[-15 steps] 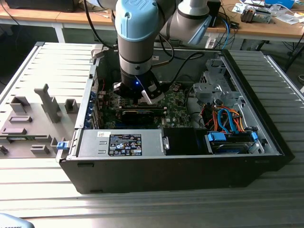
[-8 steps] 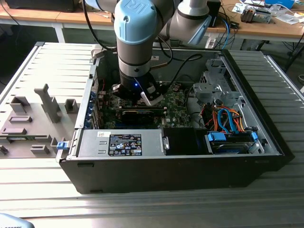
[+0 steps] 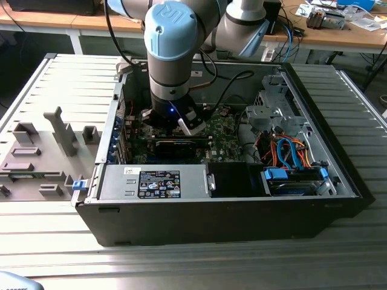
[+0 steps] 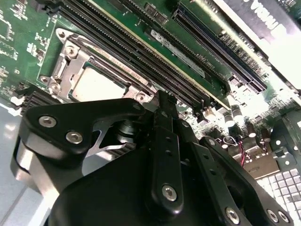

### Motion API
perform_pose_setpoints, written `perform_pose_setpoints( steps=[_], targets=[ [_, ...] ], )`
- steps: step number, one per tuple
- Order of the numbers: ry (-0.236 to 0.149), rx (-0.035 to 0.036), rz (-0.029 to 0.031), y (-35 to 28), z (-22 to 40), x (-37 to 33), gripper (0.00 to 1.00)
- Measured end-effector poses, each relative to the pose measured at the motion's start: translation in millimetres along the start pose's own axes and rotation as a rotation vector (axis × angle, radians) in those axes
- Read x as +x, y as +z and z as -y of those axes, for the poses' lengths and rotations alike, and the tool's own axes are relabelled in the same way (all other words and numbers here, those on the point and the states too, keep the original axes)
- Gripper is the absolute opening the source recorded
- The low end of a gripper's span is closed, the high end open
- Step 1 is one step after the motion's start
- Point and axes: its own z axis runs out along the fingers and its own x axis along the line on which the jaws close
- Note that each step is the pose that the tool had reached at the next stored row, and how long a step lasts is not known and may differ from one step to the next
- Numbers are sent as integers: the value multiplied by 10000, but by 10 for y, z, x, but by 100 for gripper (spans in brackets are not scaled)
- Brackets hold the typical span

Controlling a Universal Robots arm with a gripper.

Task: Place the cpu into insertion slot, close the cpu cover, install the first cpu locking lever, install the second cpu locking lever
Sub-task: 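Install the second cpu locking lever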

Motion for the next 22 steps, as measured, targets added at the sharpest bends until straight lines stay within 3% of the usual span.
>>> perform_pose_setpoints(
  steps=[6,14,22],
  targets=[
    [-99,-3,-26,42,4,15,11],
    [-364,-14,-92,91,-56,5,11],
    [-513,5,-136,120,-68,4,11]
  ],
)
